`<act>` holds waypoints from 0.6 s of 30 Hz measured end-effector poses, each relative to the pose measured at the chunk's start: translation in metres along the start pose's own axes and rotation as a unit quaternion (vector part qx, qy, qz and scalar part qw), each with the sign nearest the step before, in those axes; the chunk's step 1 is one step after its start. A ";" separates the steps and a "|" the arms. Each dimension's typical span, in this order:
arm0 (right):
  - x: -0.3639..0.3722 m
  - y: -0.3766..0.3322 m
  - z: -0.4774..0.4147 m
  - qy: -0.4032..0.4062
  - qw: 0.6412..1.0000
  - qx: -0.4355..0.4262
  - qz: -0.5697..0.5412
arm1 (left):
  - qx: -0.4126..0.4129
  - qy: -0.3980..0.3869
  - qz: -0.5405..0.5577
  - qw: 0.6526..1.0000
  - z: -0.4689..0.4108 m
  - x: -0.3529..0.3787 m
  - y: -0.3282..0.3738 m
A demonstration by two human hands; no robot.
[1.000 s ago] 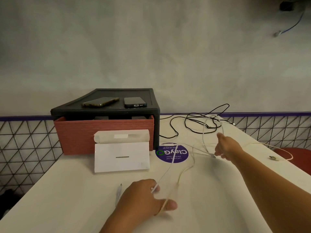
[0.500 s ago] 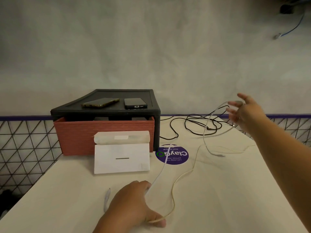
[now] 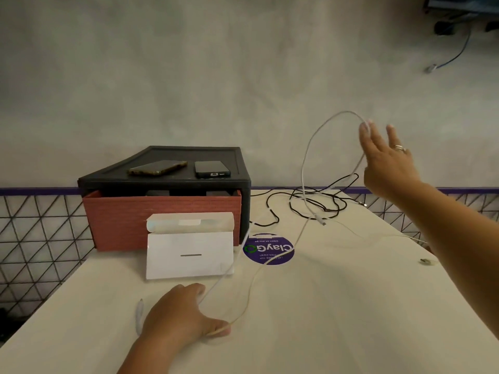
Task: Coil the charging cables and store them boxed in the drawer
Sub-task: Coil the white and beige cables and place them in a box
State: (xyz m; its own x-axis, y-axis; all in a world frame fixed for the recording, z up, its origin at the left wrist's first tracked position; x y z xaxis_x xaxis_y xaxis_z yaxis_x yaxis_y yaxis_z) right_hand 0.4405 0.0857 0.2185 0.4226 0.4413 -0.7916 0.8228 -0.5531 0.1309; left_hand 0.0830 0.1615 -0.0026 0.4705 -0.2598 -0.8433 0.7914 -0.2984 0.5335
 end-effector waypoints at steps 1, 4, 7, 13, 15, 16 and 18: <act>0.004 0.010 0.003 -0.009 0.998 0.044 -0.051 | -0.008 0.013 0.007 1.000 -0.001 -0.005 -0.006; 0.023 0.038 0.017 -0.026 0.959 0.182 -0.214 | -0.026 0.038 0.017 0.999 0.001 -0.017 -0.022; 0.048 0.060 0.036 -0.064 0.884 0.315 -0.340 | -0.046 0.051 0.008 0.998 0.004 -0.027 -0.040; 0.064 0.070 0.061 -0.133 0.766 0.397 -0.488 | -0.081 0.083 0.013 0.993 0.010 -0.053 -0.083; 0.068 0.077 0.074 -0.164 0.754 0.417 -0.481 | -0.091 0.097 0.027 0.991 0.013 -0.061 -0.098; 0.071 0.083 0.080 -0.183 0.761 0.420 -0.459 | -0.097 0.102 0.031 0.990 0.015 -0.064 -0.104; 0.081 0.093 0.090 -0.243 0.781 0.404 -0.409 | -0.107 0.111 0.030 0.988 0.017 -0.069 -0.114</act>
State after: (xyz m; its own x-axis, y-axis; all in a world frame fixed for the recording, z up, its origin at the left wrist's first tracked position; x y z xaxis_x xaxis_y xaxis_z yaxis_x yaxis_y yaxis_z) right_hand 0.5173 0.0061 0.1124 -0.4749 0.6693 -0.5714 0.1507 -0.5779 -0.8021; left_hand -0.0462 0.1976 -0.0036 0.5743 -0.0569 -0.8167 0.8125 -0.0821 0.5771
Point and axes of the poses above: each hand's wrist, its own z-axis away from the middle knuckle, its own x-axis out of the palm, y = z × x, the point moved 8 cm from there along -z, towards the middle knuckle, and after that the axes turned 6 degrees about z, right-handed, at the moved point
